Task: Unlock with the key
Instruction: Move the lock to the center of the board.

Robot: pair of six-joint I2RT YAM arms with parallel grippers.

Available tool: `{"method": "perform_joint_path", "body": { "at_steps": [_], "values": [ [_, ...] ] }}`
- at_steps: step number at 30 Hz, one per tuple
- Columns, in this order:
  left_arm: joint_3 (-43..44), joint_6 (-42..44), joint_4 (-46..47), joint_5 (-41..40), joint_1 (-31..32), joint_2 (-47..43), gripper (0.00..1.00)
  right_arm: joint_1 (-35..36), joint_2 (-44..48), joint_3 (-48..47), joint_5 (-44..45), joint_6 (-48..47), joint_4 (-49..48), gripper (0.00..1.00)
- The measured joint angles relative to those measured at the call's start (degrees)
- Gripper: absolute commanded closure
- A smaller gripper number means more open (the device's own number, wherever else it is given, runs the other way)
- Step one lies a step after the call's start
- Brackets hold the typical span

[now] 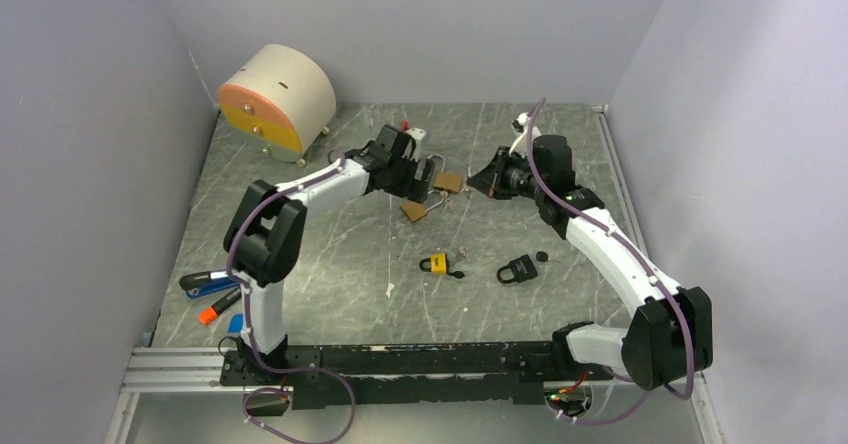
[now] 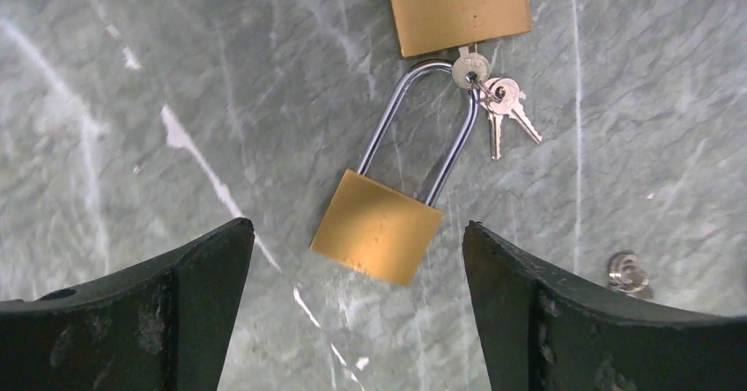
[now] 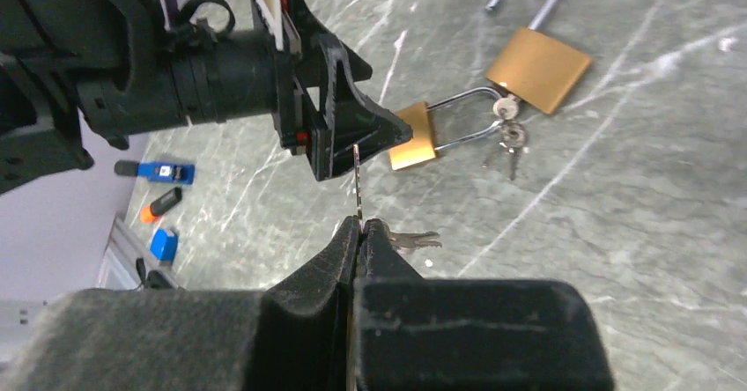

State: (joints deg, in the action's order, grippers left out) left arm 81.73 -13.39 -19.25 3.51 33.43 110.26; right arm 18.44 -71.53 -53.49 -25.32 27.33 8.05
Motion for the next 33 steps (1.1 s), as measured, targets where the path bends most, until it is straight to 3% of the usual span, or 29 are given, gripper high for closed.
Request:
{"method": "perform_joint_path", "body": {
  "at_steps": [8,15,22,27,33],
  "values": [
    [5.29,12.83,-2.43,1.88,2.47,7.91,0.07,-3.52,1.6,1.49,2.51,0.42,2.45,1.0],
    [9.55,16.0,-6.54,2.16,3.08,11.34,0.1,-4.24,1.6,1.79,2.51,0.98,2.73,1.0],
    [10.27,14.25,-11.06,1.03,2.99,12.02,0.28,-4.72,1.6,1.79,2.45,1.46,2.71,1.0],
    [10.29,11.37,-11.72,-1.14,3.17,12.24,0.47,-4.74,1.57,1.81,2.25,1.88,2.67,1.0],
    [6.73,7.13,-8.74,-3.21,3.37,10.23,0.56,-4.76,1.57,1.81,2.19,2.29,2.64,1.0]
  ]
}}
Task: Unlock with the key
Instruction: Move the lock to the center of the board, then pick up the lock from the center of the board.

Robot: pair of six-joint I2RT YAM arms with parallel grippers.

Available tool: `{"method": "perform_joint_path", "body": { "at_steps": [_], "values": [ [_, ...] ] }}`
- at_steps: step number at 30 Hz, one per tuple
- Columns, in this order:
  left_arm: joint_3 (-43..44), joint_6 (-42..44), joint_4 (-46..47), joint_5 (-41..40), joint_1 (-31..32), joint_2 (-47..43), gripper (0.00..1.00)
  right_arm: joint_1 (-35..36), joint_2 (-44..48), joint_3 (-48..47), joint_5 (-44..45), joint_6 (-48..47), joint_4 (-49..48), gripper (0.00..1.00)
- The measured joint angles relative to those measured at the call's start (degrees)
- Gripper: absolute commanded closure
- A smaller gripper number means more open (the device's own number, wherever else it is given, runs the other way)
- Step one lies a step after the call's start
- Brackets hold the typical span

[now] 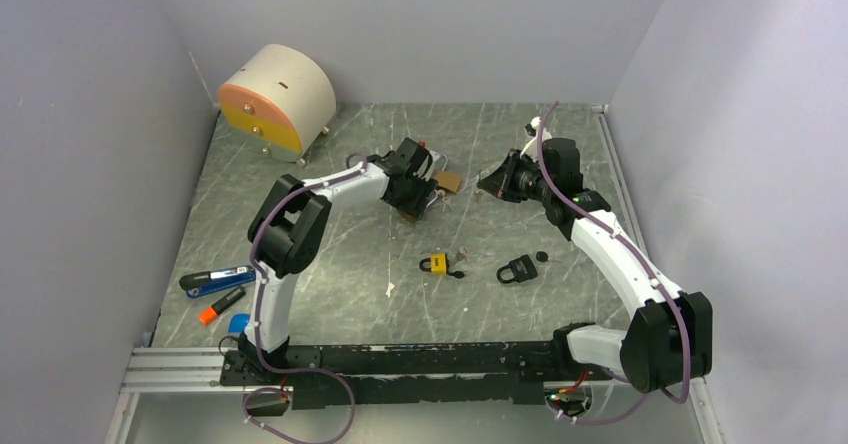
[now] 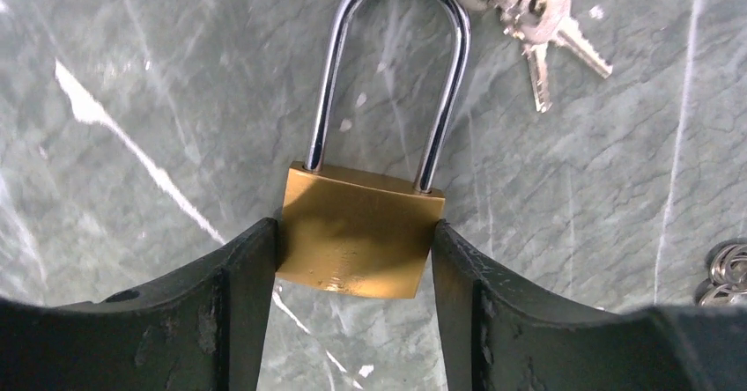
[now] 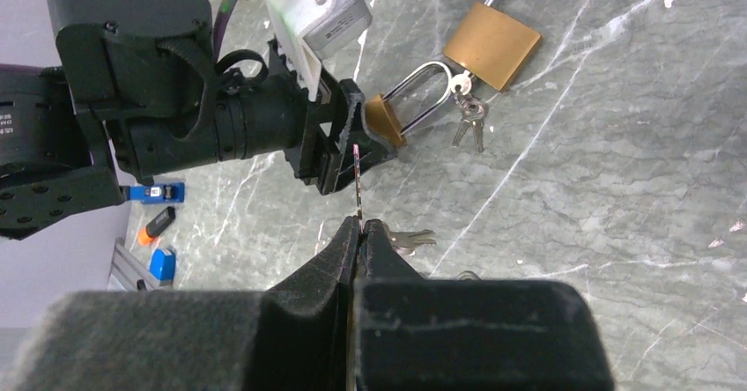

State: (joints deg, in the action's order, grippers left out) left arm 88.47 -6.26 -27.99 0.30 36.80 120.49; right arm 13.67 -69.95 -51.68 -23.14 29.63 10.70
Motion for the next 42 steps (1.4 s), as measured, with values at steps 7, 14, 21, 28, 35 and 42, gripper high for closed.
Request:
{"method": "perform_joint_path", "body": {
  "at_steps": [7,14,21,28,35,42],
  "values": [
    [-10.64,-11.28,-0.11,-4.17,0.04,-7.72,0.59,0.0,0.0,0.31,-0.94,0.44,-0.33,1.0],
    [-25.51,-29.68,-5.51,-8.28,-0.02,-19.78,0.55,0.0,-0.22,1.49,-2.1,1.75,-1.46,1.0],
    [-27.43,-39.87,-7.82,-9.73,0.0,-21.53,0.25,0.0,-0.61,1.92,-2.99,2.95,-1.77,1.0],
    [-23.58,-39.21,-10.03,-10.43,-0.02,-18.29,0.19,0.0,-0.61,1.92,-2.97,2.99,-1.79,1.0],
    [-23.28,-36.89,-10.08,-9.49,-0.04,-17.88,0.3,0.0,-0.61,1.92,-2.97,2.99,-1.77,1.0],
    [-21.64,-34.8,-12.15,-8.83,-0.11,-16.74,0.53,0.0,-0.61,1.92,-2.99,2.99,-1.77,1.0]
  ]
}}
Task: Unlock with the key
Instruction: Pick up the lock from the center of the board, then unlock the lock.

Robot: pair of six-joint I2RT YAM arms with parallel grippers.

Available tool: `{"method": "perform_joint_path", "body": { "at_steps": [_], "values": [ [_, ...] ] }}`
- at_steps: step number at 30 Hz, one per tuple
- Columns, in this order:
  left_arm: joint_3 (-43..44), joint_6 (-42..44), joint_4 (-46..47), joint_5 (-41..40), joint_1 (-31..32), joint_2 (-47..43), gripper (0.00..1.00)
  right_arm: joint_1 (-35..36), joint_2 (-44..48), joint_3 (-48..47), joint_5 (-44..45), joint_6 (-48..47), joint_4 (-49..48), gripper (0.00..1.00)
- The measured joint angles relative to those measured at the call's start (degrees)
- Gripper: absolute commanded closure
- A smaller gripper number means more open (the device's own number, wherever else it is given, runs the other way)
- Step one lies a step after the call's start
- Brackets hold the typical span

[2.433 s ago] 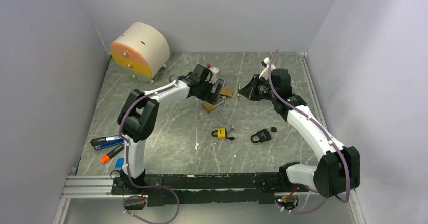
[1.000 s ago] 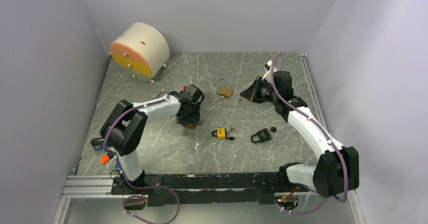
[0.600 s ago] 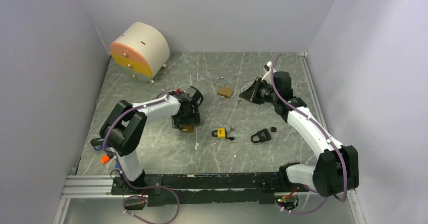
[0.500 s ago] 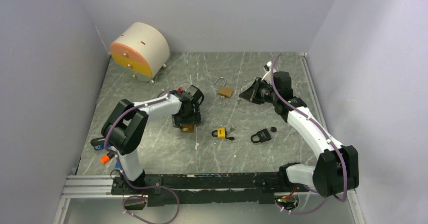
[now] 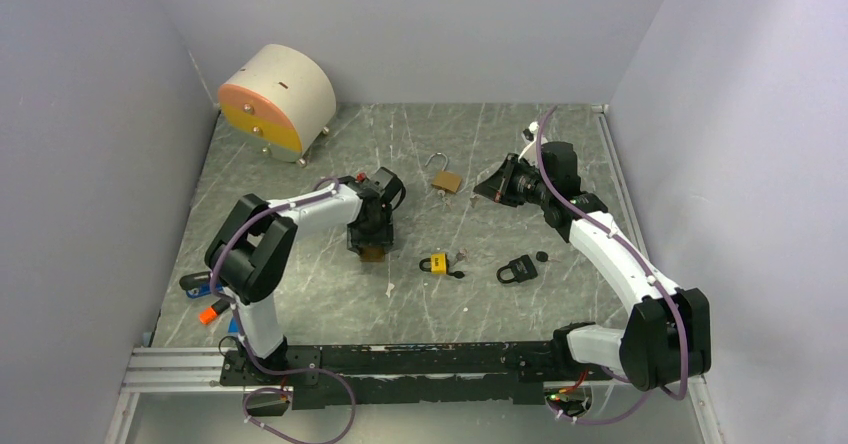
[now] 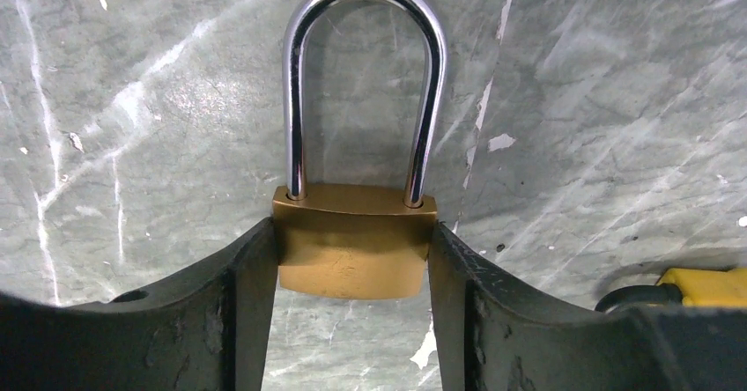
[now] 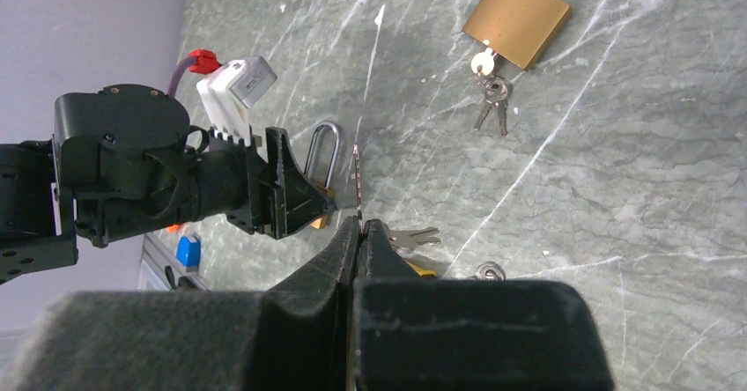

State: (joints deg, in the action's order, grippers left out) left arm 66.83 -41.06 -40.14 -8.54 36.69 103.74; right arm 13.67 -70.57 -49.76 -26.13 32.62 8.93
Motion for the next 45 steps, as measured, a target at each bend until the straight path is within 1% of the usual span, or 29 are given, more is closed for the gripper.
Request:
{"method": "perform_joint_path", "body": {
  "at_steps": [8,13,15,20,23,27,31,34,45],
  "values": [
    [0.22,-0.85,-0.63,0.85,-0.15,0.09,0.6,0.02,-0.37,0.0,-1.01,-0.07,-0.17,1.0],
    [0.35,-3.04,-0.59,4.79,-1.9,-0.81,0.62,1.38,-3.21,-0.92,-2.82,-0.81,0.04,1.0],
    [0.31,-4.31,0.02,6.82,-3.34,-2.4,0.63,2.38,-4.59,-1.4,-4.13,-1.03,-0.04,1.0],
    [-0.98,-9.14,4.09,10.86,-8.37,-10.36,0.63,6.54,-9.44,-4.63,-8.09,-3.04,0.74,1.0],
    [-2.56,-12.92,7.17,13.49,-10.75,-14.58,0.63,10.54,-12.94,-8.66,-9.84,-5.88,2.58,1.0],
    [-6.27,-19.02,11.74,18.45,-12.41,-18.29,0.63,15.13,-16.0,-13.44,-11.85,-9.51,5.73,1.0],
    [-9.09,-24.9,15.82,23.39,-13.09,-18.91,0.64,18.4,-19.52,-18.91,-12.48,-13.05,9.94,1.0],
    [-11.02,-28.85,18.95,26.67,-13.7,-18.91,0.64,19.98,-21.59,-21.24,-11.8,-14.91,12.57,1.0],
    [-11.58,-33.18,24.87,31.34,-15.28,-18.91,0.65,22.82,-27.61,-25.9,-8.68,-19.74,21.7,1.0]
  ]
}}
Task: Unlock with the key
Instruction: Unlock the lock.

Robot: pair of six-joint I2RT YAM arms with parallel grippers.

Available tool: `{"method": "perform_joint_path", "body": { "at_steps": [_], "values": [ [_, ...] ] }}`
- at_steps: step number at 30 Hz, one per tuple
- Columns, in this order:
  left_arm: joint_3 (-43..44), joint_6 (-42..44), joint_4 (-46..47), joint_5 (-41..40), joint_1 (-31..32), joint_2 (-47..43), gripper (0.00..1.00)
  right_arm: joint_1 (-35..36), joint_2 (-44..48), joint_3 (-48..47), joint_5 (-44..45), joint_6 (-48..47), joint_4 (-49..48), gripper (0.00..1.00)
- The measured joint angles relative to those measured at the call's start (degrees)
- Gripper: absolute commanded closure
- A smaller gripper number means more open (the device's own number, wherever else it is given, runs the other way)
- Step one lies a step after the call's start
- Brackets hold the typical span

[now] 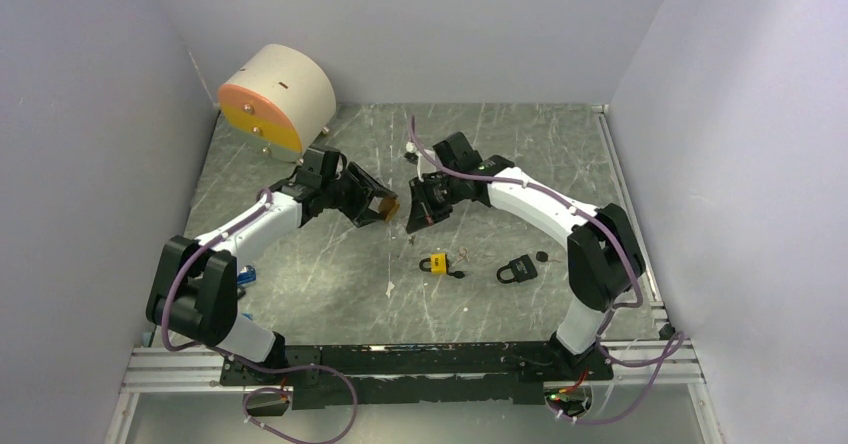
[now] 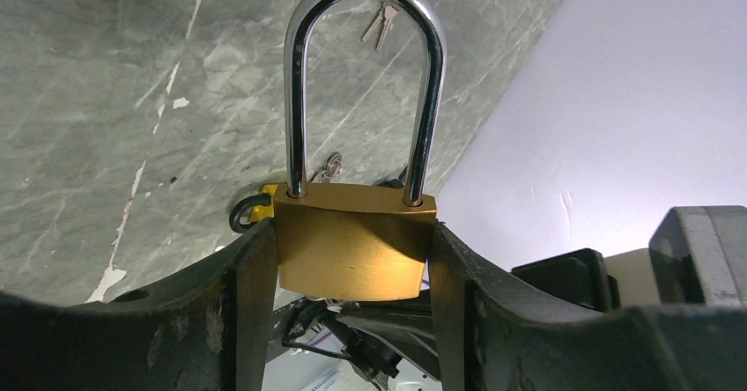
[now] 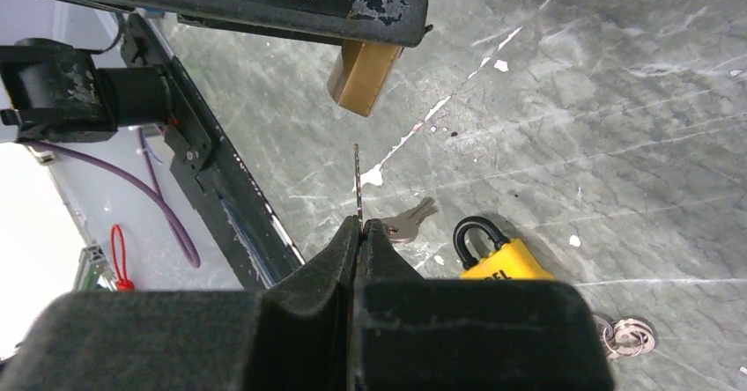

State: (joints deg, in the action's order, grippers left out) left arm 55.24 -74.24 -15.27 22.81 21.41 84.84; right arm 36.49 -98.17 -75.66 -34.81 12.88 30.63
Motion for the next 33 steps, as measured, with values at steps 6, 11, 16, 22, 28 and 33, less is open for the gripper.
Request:
{"method": "perform_joint_path", "body": {
  "at_steps": [6,11,16,22,28,33],
  "values": [
    [0.0,-0.42,1.03,1.62,-0.04,0.0,0.65,0.7,-1.49,-1.9,1.4,-0.48,2.21,1.0],
    [0.0,-0.31,1.03,2.95,-0.59,0.15,0.66,0.68,-2.86,-4.48,1.7,-0.44,2.62,1.0],
    [0.0,-0.07,1.03,3.13,-0.98,0.17,0.66,0.68,-3.96,-6.08,1.68,-0.24,2.86,1.0],
    [0.0,0.11,1.03,3.1,-1.09,0.17,0.66,0.72,-4.83,-6.8,1.18,0.24,3.39,1.0],
    [0.0,0.11,1.05,3.15,-1.2,0.17,0.67,0.72,-5.03,-7.02,0.81,0.85,3.34,1.0],
    [0.0,0.22,1.18,3.52,-1.2,0.17,0.66,0.55,-5.31,-7.67,-0.17,1.75,3.21,1.0]
  ]
}}
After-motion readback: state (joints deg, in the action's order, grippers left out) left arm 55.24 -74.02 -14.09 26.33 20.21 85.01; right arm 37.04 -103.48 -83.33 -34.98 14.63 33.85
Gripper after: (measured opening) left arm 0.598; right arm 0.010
